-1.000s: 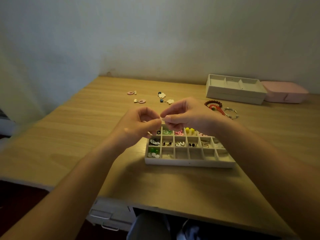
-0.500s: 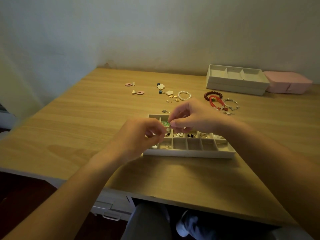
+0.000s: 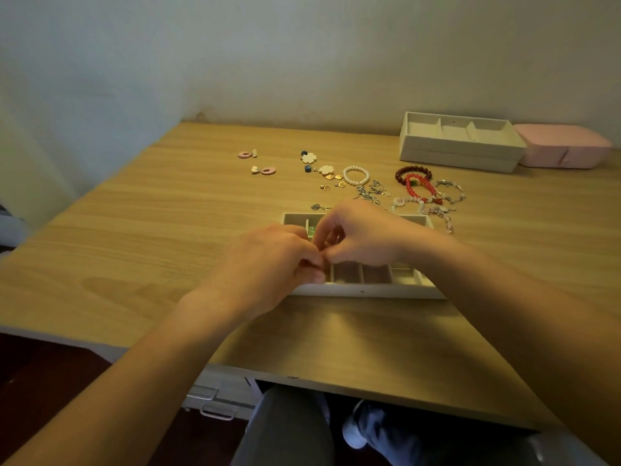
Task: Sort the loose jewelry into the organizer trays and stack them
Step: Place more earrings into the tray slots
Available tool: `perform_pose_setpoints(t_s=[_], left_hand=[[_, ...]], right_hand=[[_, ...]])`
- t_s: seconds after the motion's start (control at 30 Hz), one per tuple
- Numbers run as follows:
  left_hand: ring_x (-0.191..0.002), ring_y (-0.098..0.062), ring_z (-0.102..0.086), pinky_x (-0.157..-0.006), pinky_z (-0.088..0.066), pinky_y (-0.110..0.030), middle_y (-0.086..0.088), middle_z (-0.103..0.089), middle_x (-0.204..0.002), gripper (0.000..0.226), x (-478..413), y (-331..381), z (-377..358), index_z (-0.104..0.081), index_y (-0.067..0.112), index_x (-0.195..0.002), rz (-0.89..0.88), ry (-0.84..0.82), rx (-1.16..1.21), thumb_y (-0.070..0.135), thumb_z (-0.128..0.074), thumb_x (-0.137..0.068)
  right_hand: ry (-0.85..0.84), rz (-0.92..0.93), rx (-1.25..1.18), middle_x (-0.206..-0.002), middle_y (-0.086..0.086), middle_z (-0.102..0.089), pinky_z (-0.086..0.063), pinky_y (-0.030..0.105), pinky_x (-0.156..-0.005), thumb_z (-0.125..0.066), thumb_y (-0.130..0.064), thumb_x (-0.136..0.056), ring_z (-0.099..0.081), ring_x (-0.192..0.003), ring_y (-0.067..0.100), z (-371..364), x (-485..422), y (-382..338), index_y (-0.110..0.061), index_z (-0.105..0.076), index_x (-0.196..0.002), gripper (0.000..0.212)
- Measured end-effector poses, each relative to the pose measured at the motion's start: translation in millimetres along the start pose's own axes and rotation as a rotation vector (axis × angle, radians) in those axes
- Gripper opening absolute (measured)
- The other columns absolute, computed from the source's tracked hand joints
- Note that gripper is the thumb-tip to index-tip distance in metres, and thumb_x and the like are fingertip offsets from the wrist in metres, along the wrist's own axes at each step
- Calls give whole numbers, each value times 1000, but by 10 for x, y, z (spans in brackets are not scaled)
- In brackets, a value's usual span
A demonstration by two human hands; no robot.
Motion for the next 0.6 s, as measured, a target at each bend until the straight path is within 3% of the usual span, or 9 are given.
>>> perform_pose_setpoints(t_s=[0.13,0.23,0.33,0.5,0.6], left_hand=[[-96,-13,-59,-77,-47,-35,14,-65,-103,16,-15,-15,-42,-77,38,-103,12,-75,27,44,-68,-91],[-96,-10,-60,-80,-48,-37,14,-65,-103,16,28,-85,-117,-78,36,-105,10,-142,183,36,-67,-93],[-85,4,-52,-71,-38,-18,17,-55,-90,21,95,-162,-159,-76,35,-113,39,-205,347,29,-66,-95],[-75,-4,-51,-64,-34,-17,9,-53,-81,26,163,-268,-85,-80,32,-98,108,-112,506,13,-64,-92],[-76,-6,-53,-64,-34,-21,9,-54,-81,30,181,-327,-101,-80,36,-92,124,-98,461,11,-63,-89]], right_hand=[[-4,17,67,-76,-12,-71,-46,11,-54,-77,-17,-85,-61,-66,2,-23,-14,-56,-27,-80,-94,14],[7,22,85,-77,-11,-72,-45,11,-54,-77,-18,-84,-62,-67,3,-35,-19,-60,-28,-81,-94,15],[23,22,89,-75,-12,-72,-45,10,-54,-79,-18,-81,-64,-68,1,-64,-25,-55,-28,-81,-90,13],[41,25,61,-74,-13,-73,-44,8,-55,-81,-19,-81,-64,-67,-3,-93,-36,-35,-27,-79,-89,12],[23,32,96,-79,-12,-74,-45,10,-58,-80,-22,-84,-66,-71,0,-83,-25,-58,-28,-79,-92,10]])
Point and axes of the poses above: each hand's wrist, its own x-axis away from the middle knuckle, its own z-axis out of the back of the hand, y = z × x, the point moved 3 cm from there along -x, towards the middle knuckle
